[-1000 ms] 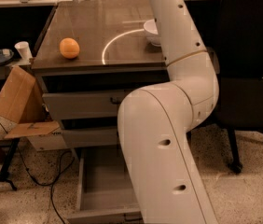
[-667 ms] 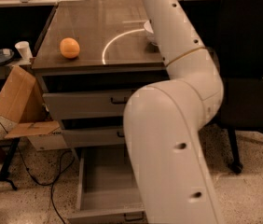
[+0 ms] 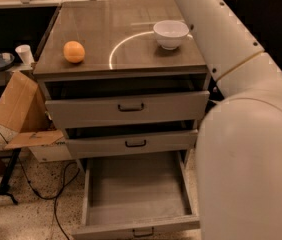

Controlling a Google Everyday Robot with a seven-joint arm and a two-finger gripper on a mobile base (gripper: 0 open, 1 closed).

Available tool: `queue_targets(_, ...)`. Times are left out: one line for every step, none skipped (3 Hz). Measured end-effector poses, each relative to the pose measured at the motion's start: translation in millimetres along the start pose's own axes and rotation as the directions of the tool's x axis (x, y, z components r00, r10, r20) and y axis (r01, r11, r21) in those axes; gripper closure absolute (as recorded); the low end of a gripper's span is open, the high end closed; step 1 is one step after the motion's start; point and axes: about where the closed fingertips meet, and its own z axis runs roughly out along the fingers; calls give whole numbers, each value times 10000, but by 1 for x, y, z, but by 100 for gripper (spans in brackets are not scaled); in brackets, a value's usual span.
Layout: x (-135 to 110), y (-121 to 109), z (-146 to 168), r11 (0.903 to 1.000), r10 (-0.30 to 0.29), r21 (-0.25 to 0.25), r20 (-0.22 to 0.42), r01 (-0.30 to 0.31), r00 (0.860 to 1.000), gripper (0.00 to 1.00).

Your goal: Place blue plastic bottle into bottom drawer

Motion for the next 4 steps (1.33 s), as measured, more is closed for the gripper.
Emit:
queue_targets(55, 28, -17, 9964, -87, -846, -445, 49, 9990, 100)
queue_targets(137, 49, -49, 9835, -504, -1792, -1410, 246, 9887, 100)
queue_targets(212, 57, -111, 9772, -1015, -2037, -2048, 591, 9735, 100)
queue_targets(248, 50, -175, 9758, -1642, -1794, -2254, 1248, 9603, 100)
